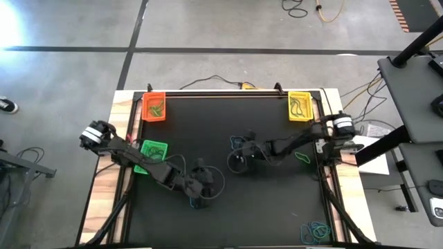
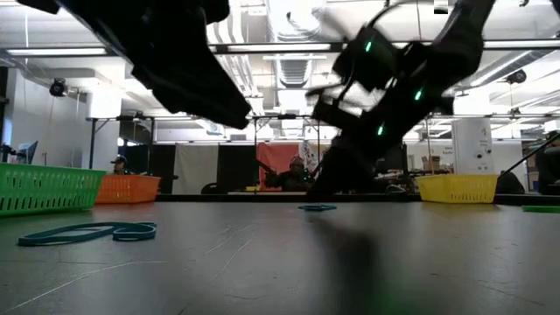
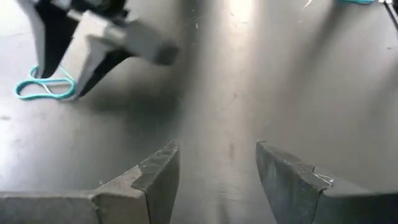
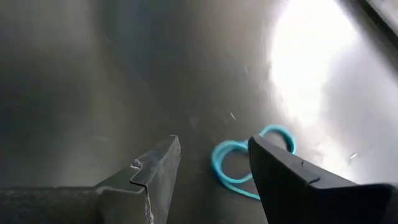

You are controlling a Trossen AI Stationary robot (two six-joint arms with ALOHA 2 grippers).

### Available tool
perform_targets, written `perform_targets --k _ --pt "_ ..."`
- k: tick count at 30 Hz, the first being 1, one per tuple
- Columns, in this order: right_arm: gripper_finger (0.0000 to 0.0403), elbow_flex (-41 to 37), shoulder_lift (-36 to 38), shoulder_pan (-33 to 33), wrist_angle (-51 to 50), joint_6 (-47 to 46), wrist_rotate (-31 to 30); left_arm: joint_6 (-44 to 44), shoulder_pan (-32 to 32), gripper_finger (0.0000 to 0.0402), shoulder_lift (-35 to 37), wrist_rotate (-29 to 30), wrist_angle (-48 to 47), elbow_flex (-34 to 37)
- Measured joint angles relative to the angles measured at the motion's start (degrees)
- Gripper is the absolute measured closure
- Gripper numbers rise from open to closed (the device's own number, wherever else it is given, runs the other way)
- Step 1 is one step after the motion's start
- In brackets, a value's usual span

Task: Sort rubber bands into baskets
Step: Put the bottom left blue rubber band into the yellow bin

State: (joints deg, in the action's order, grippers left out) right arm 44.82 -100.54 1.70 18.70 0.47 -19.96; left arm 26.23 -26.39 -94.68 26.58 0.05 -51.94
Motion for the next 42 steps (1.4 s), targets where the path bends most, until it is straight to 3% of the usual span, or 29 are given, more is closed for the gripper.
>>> perform_targets --k 6,12,16,26,34,42 --pt "0.0216 0.1 -6.1 -4.2 7.1 -2.6 1.3 2.0 -2.5 0.0208 -1.1 1.6 -0.3 0.1" --pt "0.023 0.3 -7.0 -5.7 4.8 -4.9 1.5 3.0 -3.4 0.0208 -2.3 6.8 -0.1 0.1" --pt "0.0268 0.2 -7.2 -6.0 0.3 -4.7 0.8 3.0 -3.5 0.0208 -2.8 10.1 0.0 0.1" --pt "0.0388 -0.3 -7.3 -6.3 -3.6 -4.1 0.0 2.8 -3.4 0.0208 -5.3 10.5 5.1 0.1" --pt "0.0394 -0.3 -4.4 -6.4 -7.0 -3.8 -0.1 3.0 -3.4 0.0208 -8.4 10.5 7.6 0.1" --pt "0.0394 -0.8 3.7 -6.5 -16.0 -2.9 0.0 3.1 -3.3 0.0208 -10.0 10.5 8.0 0.1"
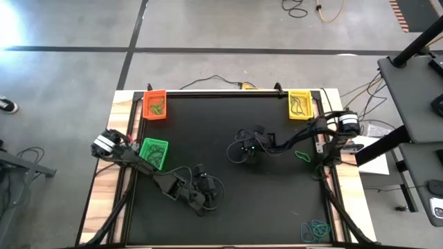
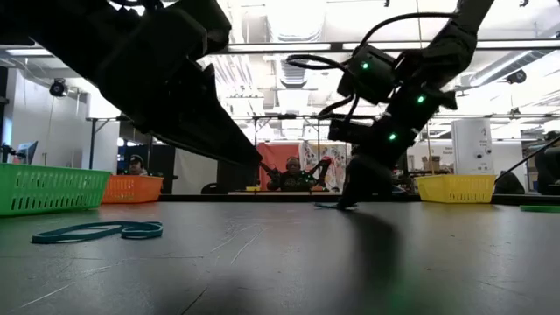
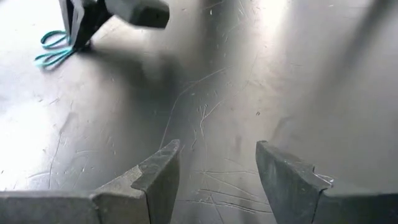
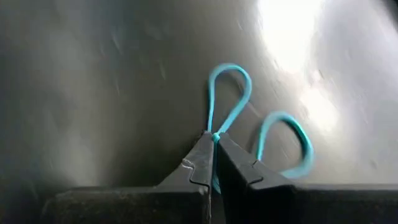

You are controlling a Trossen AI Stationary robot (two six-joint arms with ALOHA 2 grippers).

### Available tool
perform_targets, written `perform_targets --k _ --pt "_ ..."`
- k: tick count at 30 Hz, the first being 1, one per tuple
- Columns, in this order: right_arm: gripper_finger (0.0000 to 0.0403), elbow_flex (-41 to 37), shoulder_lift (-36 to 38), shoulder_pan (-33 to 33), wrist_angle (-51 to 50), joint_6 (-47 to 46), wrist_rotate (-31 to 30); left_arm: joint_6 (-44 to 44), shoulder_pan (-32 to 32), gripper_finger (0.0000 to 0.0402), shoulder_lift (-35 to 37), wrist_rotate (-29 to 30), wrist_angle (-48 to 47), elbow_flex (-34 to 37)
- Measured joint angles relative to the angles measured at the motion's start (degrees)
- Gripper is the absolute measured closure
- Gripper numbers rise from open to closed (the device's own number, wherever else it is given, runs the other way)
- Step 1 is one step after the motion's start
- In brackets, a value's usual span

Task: Sort rubber bands into baskets
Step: Put the bottom left blue rubber band into the yellow bin

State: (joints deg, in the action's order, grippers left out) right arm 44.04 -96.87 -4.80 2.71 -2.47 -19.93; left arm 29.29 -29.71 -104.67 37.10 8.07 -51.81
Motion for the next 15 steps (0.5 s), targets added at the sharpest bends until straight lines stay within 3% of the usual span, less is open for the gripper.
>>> perform_targets --k 15 --pt "0.0394 0.1 23.2 -1.3 -24.1 1.5 -12.0 -0.2 0.2 0.0208 -1.1 0.6 0.5 0.0"
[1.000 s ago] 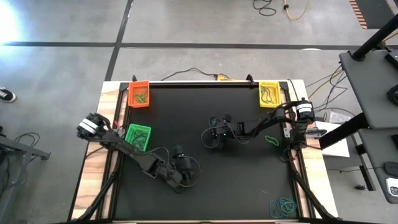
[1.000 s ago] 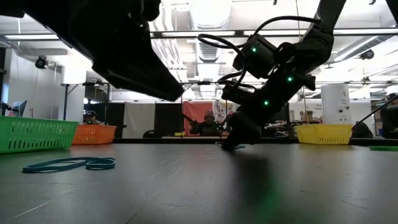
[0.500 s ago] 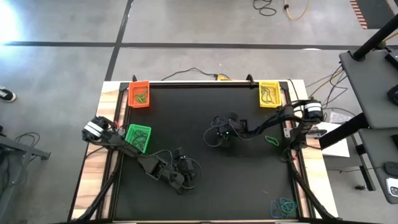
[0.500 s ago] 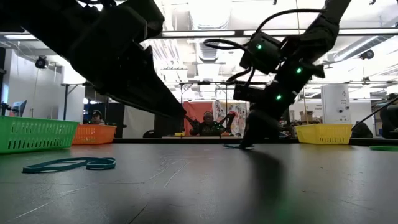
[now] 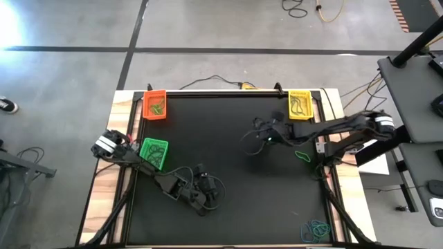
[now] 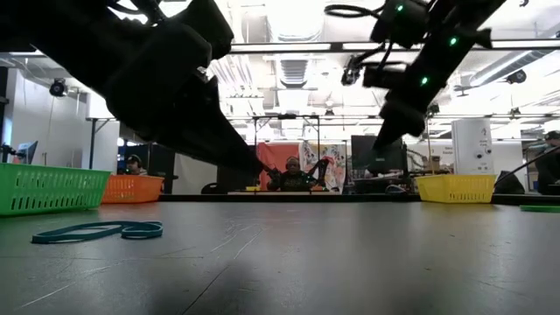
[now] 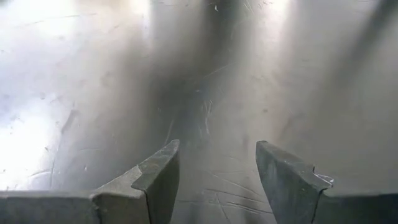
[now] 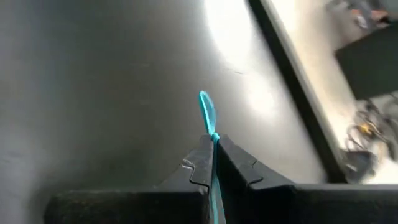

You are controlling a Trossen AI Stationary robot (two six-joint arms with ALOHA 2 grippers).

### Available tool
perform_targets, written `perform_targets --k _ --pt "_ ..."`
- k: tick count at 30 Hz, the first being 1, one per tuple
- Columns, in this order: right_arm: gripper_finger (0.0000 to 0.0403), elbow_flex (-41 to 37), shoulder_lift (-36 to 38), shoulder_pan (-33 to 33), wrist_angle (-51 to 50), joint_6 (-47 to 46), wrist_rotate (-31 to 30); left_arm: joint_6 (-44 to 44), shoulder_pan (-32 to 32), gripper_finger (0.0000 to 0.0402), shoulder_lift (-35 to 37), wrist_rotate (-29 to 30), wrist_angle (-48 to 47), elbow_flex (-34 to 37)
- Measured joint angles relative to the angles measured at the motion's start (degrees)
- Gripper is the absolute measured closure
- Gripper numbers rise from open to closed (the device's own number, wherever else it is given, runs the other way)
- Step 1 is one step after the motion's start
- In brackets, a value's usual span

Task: Sort rubber bands into baskets
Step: Put the bottom left blue rubber band into the yellow bin

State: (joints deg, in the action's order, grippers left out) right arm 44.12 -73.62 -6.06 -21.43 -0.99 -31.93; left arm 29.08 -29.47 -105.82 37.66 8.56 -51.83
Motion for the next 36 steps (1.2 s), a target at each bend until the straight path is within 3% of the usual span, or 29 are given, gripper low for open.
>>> perform_targets --k 9,13,22,26,36 --pt "0.0394 0.1 10.9 -12.8 -15.7 -14.6 -13.7 -0.1 0.0 0.0208 0.0 0.8 0.0 0.0" --pt "0.0394 0.1 10.7 -21.7 -15.7 -16.4 -13.2 -0.9 0.0 0.0208 0.0 0.9 0.0 0.0" --pt "0.0394 0.1 2.2 -38.6 -13.3 -22.0 -11.6 -1.6 -0.1 0.0208 0.0 0.8 0.0 0.0" --pt "0.0394 0.6 -1.4 -38.5 -12.0 -24.1 -14.7 -2.0 -0.1 0.0208 0.0 0.8 0.1 0.0" --pt "0.039 0.7 -9.9 -39.9 -10.4 -29.1 -11.7 -1.5 -0.7 0.0208 0.5 -1.3 0.6 0.0"
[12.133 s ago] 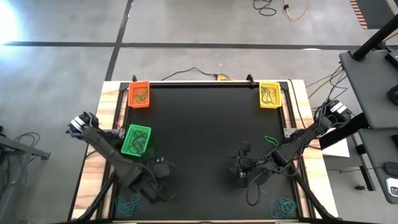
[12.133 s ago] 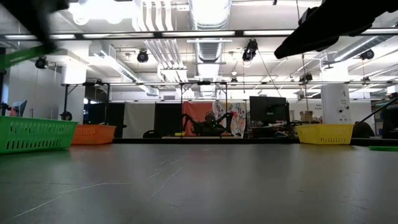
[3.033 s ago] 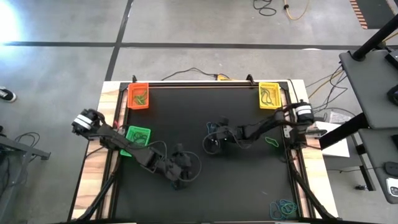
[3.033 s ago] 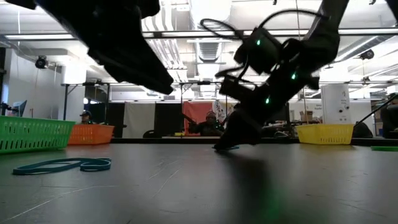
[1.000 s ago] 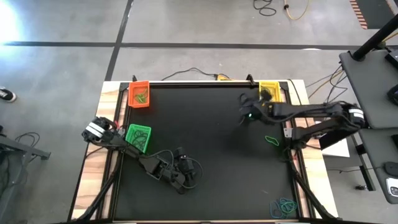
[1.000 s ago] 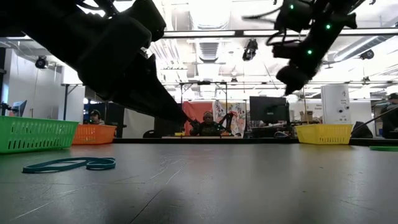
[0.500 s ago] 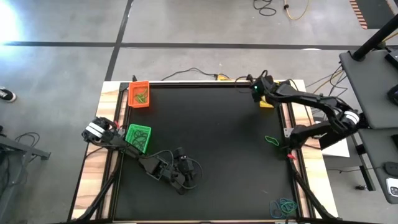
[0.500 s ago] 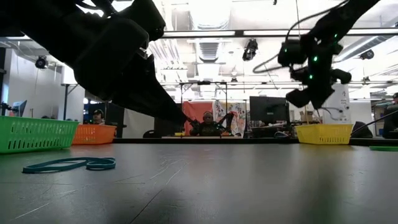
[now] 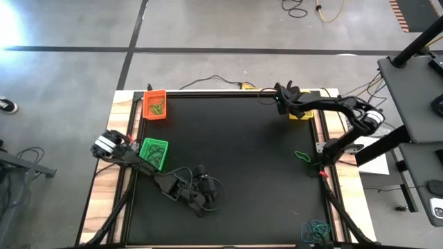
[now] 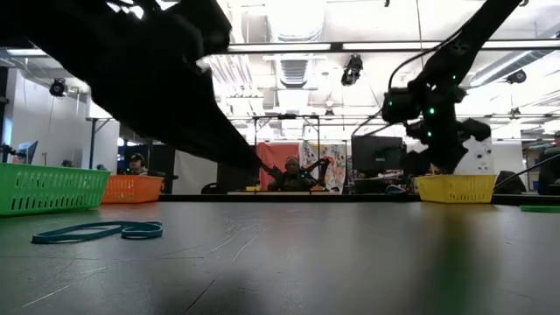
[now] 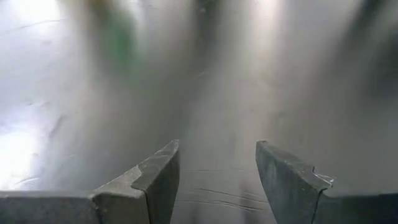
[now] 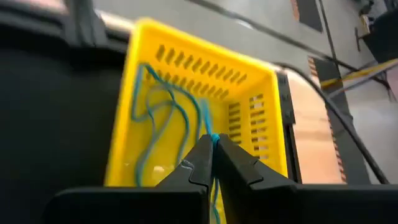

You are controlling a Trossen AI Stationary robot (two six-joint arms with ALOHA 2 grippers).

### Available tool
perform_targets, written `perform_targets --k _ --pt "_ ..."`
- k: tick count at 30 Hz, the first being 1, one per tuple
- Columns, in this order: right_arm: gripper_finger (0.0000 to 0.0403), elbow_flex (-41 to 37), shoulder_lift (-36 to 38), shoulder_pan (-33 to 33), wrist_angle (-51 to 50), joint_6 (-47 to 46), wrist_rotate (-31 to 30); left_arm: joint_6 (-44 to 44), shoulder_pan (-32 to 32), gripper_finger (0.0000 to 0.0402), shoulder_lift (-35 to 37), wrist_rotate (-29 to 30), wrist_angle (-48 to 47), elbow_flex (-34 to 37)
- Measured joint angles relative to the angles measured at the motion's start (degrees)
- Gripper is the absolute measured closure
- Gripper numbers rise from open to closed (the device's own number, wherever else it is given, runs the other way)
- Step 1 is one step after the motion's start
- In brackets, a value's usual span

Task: Sort rubber bands into baskets
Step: Put the bottom left blue rubber band into the yellow bin

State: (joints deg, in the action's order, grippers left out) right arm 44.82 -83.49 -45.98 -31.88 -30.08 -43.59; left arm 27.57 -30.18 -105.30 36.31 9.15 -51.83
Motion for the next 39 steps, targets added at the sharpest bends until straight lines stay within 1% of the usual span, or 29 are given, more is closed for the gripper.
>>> perform_targets --k 3,5,8,11,16,18,21,23,24,26,28,29,31,33,36,39 --pt "0.0375 0.0 -2.0 -0.3 -0.9 -0.1 0.8 -0.1 -0.8 0.0208 1.2 -0.8 0.2 0.0" --pt "0.0357 0.0 -3.2 -0.4 -0.7 0.1 1.9 -0.8 -1.2 0.0208 1.5 -0.9 0.1 0.0" --pt "0.0321 0.0 -4.4 -0.6 -0.7 0.1 1.6 -1.5 -1.5 0.0208 1.7 -1.0 -0.1 0.0" --pt "0.0283 0.5 -3.9 -0.6 -0.7 0.2 1.5 -1.6 -1.5 0.0208 2.5 -1.0 -0.8 0.0" --pt "0.023 0.8 1.4 -0.2 -0.9 3.6 1.5 -3.6 -1.5 0.0208 5.9 -1.0 -3.9 0.0" --pt "0.0216 0.8 4.5 0.4 -0.9 4.4 1.4 -4.8 -1.5 0.0208 7.8 -0.9 -5.3 0.0" --pt "0.0206 0.8 10.0 3.0 -0.4 4.5 1.5 -5.0 -1.6 0.0208 11.0 -1.0 -9.1 0.0" --pt "0.0205 0.4 12.9 5.7 1.7 4.3 3.8 -4.1 -1.8 0.0208 12.9 -0.9 -12.2 0.0" --pt "0.0206 0.1 14.0 7.0 2.8 4.1 6.4 -3.4 -2.0 0.0208 13.7 -0.9 -13.7 0.0" --pt "0.0209 0.0 15.3 9.5 4.2 4.1 13.5 -1.0 -2.5 0.0208 15.1 -1.5 -17.8 0.0" --pt "0.0214 0.0 15.7 12.3 3.9 4.1 20.1 3.0 -3.4 0.0208 16.2 -4.4 -22.7 0.0" --pt "0.0216 -0.1 15.8 14.0 3.7 4.0 22.0 5.5 -3.9 0.0208 16.5 -6.9 -25.7 0.0" --pt "0.0222 -0.5 15.9 19.0 3.6 4.0 22.8 11.1 -5.1 0.0208 16.7 -12.5 -31.5 0.0" --pt "0.0226 -1.0 16.0 25.0 4.4 3.7 22.6 16.5 -6.8 0.0208 16.8 -15.8 -35.1 0.0" --pt "0.0231 -2.5 15.9 34.5 10.1 4.1 22.5 21.5 -9.8 0.0208 16.9 -16.2 -34.8 0.0" --pt "0.0234 -5.2 15.5 43.7 21.7 4.8 22.6 22.4 -12.6 0.0208 15.8 -13.2 -32.0 0.0"
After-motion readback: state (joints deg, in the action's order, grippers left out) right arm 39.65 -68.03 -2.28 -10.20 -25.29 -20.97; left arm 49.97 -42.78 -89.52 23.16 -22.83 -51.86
